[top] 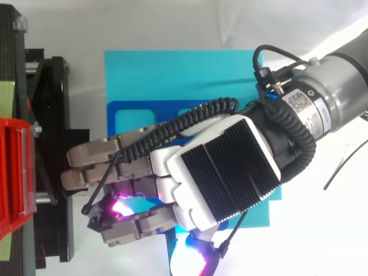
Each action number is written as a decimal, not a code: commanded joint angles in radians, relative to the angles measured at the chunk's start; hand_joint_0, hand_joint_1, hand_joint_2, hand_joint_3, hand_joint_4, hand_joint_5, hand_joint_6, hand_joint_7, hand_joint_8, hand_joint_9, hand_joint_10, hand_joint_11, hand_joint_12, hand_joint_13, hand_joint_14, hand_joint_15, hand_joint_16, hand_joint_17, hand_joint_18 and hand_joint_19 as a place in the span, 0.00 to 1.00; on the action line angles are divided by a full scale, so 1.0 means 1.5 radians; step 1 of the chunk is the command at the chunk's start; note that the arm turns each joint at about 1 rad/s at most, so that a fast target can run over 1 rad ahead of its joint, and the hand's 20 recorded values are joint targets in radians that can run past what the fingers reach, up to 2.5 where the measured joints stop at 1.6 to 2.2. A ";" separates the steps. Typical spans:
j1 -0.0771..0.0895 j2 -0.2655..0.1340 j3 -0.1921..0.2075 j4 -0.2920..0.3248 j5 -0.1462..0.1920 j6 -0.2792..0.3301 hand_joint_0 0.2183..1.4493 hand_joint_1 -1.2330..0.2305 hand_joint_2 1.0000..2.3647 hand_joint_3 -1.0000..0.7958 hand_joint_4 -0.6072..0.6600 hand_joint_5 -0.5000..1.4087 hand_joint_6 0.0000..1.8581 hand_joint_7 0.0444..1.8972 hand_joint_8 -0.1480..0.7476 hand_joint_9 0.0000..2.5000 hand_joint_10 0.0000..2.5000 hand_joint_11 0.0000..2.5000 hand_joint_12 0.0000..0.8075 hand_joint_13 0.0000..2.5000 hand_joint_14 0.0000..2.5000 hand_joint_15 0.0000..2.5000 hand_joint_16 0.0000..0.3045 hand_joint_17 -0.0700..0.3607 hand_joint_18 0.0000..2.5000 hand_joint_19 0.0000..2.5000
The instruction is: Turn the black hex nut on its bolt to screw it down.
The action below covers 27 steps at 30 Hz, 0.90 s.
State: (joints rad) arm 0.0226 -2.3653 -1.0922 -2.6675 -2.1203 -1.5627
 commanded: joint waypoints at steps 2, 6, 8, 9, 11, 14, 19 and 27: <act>-0.003 0.001 0.000 -0.005 -0.002 -0.006 0.19 0.67 0.00 0.28 0.66 0.25 0.31 0.73 0.51 0.35 0.00 0.06 0.48 0.20 0.00 0.00 0.20 0.48 0.17 0.03; -0.007 0.000 0.000 -0.002 -0.006 -0.011 0.19 0.67 0.00 0.28 0.65 0.25 0.33 0.72 0.51 0.36 0.00 0.06 0.48 0.21 0.00 0.00 0.20 0.47 0.17 0.03; -0.009 0.001 0.000 -0.003 -0.011 -0.012 0.19 0.67 0.00 0.28 0.64 0.25 0.33 0.72 0.51 0.36 0.00 0.06 0.48 0.21 0.00 0.00 0.20 0.47 0.17 0.03; -0.010 0.001 0.000 -0.004 -0.013 -0.012 0.19 0.67 0.00 0.28 0.64 0.25 0.33 0.72 0.52 0.36 0.00 0.06 0.48 0.20 0.00 0.00 0.20 0.47 0.17 0.03; -0.012 0.000 0.000 -0.005 -0.017 -0.014 0.19 0.67 0.00 0.28 0.64 0.25 0.33 0.72 0.51 0.36 0.00 0.06 0.48 0.21 0.00 0.00 0.20 0.47 0.17 0.03; -0.015 0.001 0.000 -0.005 -0.021 -0.021 0.19 0.68 0.00 0.28 0.64 0.25 0.34 0.70 0.51 0.36 0.00 0.06 0.48 0.21 0.00 0.00 0.20 0.47 0.17 0.03; -0.021 0.000 0.000 -0.006 -0.024 -0.029 0.19 0.68 0.00 0.28 0.63 0.25 0.35 0.70 0.52 0.36 0.00 0.06 0.48 0.21 0.00 0.00 0.20 0.48 0.17 0.03; -0.028 0.000 0.000 -0.002 -0.036 -0.031 0.19 0.68 0.00 0.28 0.64 0.25 0.35 0.69 0.52 0.36 0.00 0.06 0.48 0.21 0.00 0.00 0.20 0.48 0.17 0.03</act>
State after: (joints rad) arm -0.0163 -2.3651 -1.0925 -2.6728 -2.1677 -1.6083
